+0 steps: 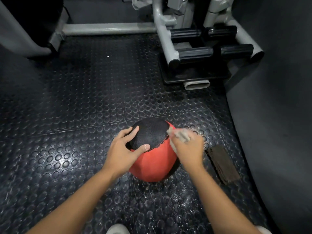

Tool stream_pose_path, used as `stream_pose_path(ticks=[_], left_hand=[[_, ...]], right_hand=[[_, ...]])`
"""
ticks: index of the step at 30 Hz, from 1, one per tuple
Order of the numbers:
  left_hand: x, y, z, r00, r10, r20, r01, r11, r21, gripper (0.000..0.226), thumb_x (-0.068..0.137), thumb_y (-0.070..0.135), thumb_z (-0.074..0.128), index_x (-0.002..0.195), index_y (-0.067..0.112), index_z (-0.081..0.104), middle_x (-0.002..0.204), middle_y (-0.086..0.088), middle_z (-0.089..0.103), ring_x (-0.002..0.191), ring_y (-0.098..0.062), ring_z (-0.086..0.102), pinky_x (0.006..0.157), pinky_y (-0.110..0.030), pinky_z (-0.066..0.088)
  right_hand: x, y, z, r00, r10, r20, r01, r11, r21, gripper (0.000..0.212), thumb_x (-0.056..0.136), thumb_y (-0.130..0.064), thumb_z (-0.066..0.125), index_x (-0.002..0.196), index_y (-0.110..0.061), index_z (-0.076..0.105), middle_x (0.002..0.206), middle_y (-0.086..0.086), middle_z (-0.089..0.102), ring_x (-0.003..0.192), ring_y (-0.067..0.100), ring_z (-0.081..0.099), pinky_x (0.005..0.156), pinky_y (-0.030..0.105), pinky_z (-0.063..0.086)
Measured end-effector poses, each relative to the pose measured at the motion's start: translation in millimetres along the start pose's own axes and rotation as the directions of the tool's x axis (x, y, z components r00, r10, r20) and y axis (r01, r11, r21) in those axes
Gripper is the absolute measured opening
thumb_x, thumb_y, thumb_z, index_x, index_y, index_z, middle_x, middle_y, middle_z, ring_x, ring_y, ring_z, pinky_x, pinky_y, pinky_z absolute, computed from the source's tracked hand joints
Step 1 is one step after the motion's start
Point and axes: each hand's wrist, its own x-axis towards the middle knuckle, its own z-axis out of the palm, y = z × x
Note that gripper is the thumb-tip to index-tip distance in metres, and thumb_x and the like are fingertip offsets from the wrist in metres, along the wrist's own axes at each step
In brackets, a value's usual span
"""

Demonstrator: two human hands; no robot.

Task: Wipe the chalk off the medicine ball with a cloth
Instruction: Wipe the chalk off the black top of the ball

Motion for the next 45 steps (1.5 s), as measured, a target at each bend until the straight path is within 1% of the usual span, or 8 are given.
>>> stream_pose_path(ticks=[4, 12, 21, 27, 31, 34, 39, 45], left_hand=[[-5.1, -2.9, 1.6, 1.000, 0.003, 0.013, -0.003, 1.000, -0.007, 0.073, 0.071, 0.051, 0.079, 0.137, 0.041, 0.050, 0.141, 0.022, 0.041, 0.133, -0.003, 0.038, 0.095, -0.024, 0.048], [-12.5, -7.1, -4.2, 1.000, -0.015, 0.006, 0.015, 0.998, -0.056, 0.077, 0.066, 0.061, 0.078, 0.135, 0.045, 0.049, 0.139, 0.027, 0.042, 0.132, 0.002, 0.038, 0.112, -0.036, 0.037], [-13.7, -15.0, -10.0, 0.999, -0.034, 0.006, 0.034, 0.989, -0.141, 0.085, 0.060, 0.068, 0.071, 0.137, 0.039, 0.050, 0.141, 0.020, 0.043, 0.132, 0.005, 0.038, 0.108, -0.036, 0.043], [-16.6, -12.7, -11.5, 0.996, -0.084, -0.020, 0.081, 0.990, -0.116, 0.084, 0.065, 0.065, 0.075, 0.140, 0.036, 0.050, 0.139, 0.023, 0.043, 0.132, 0.003, 0.037, 0.107, -0.036, 0.044], [-36.7, -22.6, -12.5, 0.998, -0.068, -0.006, 0.066, 0.980, -0.186, 0.075, 0.065, 0.049, 0.085, 0.133, 0.042, 0.052, 0.140, 0.021, 0.044, 0.133, 0.001, 0.039, 0.105, -0.028, 0.044], [-59.1, -37.7, -12.4, 0.996, 0.005, -0.090, -0.025, 0.976, -0.216, 0.064, 0.060, 0.055, 0.081, 0.120, 0.039, 0.064, 0.133, 0.013, 0.056, 0.126, -0.003, 0.050, 0.107, -0.037, 0.044], [-77.2, -35.4, -7.9, 0.950, -0.152, -0.274, 0.044, 0.931, -0.363, 0.039, 0.068, 0.051, 0.082, 0.104, 0.036, 0.073, 0.107, 0.009, 0.063, 0.103, -0.010, 0.063, 0.088, -0.030, 0.055], [-94.1, -23.0, 0.0, 0.893, -0.380, -0.242, 0.334, 0.919, -0.210, 0.076, 0.049, 0.077, 0.065, 0.114, 0.036, 0.064, 0.110, 0.013, 0.053, 0.106, -0.008, 0.058, 0.098, -0.030, 0.045]], right_hand=[[-28.6, -0.6, -0.1, 0.996, -0.071, -0.046, 0.075, 0.993, 0.089, 0.011, 0.079, -0.007, 0.076, 0.074, -0.015, 0.073, 0.076, -0.006, 0.070, 0.071, 0.003, 0.065, 0.065, 0.010, 0.047], [57.5, 44.7, 1.1, 0.893, 0.447, -0.042, -0.439, 0.888, 0.135, 0.024, 0.077, -0.009, 0.078, 0.063, -0.009, 0.058, 0.061, 0.000, 0.059, 0.061, 0.016, 0.055, 0.052, 0.020, 0.041], [-37.8, -7.2, 24.9, 0.972, -0.223, -0.074, 0.230, 0.969, 0.096, 0.019, 0.080, -0.005, 0.073, 0.067, -0.020, 0.069, 0.069, -0.008, 0.066, 0.065, -0.001, 0.061, 0.065, 0.016, 0.049], [39.7, 16.4, 21.3, 0.959, 0.231, -0.166, -0.222, 0.972, 0.070, 0.030, 0.076, -0.010, 0.074, 0.056, -0.016, 0.053, 0.061, 0.003, 0.056, 0.061, 0.018, 0.052, 0.059, 0.029, 0.042], [40.5, 54.5, 9.4, 0.825, 0.559, -0.085, -0.541, 0.823, 0.173, 0.027, 0.071, -0.012, 0.083, 0.088, -0.003, 0.065, 0.085, 0.011, 0.066, 0.073, 0.023, 0.062, 0.060, 0.028, 0.047], [24.1, 70.3, -1.0, 0.797, 0.602, -0.035, -0.587, 0.788, 0.185, 0.022, 0.072, -0.007, 0.081, 0.086, 0.000, 0.066, 0.087, 0.019, 0.068, 0.064, 0.021, 0.059, 0.052, 0.024, 0.047], [4.0, 71.8, -19.8, 0.761, 0.641, 0.097, -0.648, 0.748, 0.145, 0.049, 0.067, -0.017, 0.086, 0.109, -0.003, 0.064, 0.102, 0.014, 0.071, 0.088, 0.025, 0.068, 0.085, 0.040, 0.054], [-15.2, 16.2, -33.3, 0.940, 0.316, 0.131, -0.340, 0.905, 0.256, 0.017, 0.072, 0.000, 0.080, 0.081, -0.012, 0.071, 0.073, 0.000, 0.073, 0.057, 0.006, 0.065, 0.054, 0.017, 0.052]])
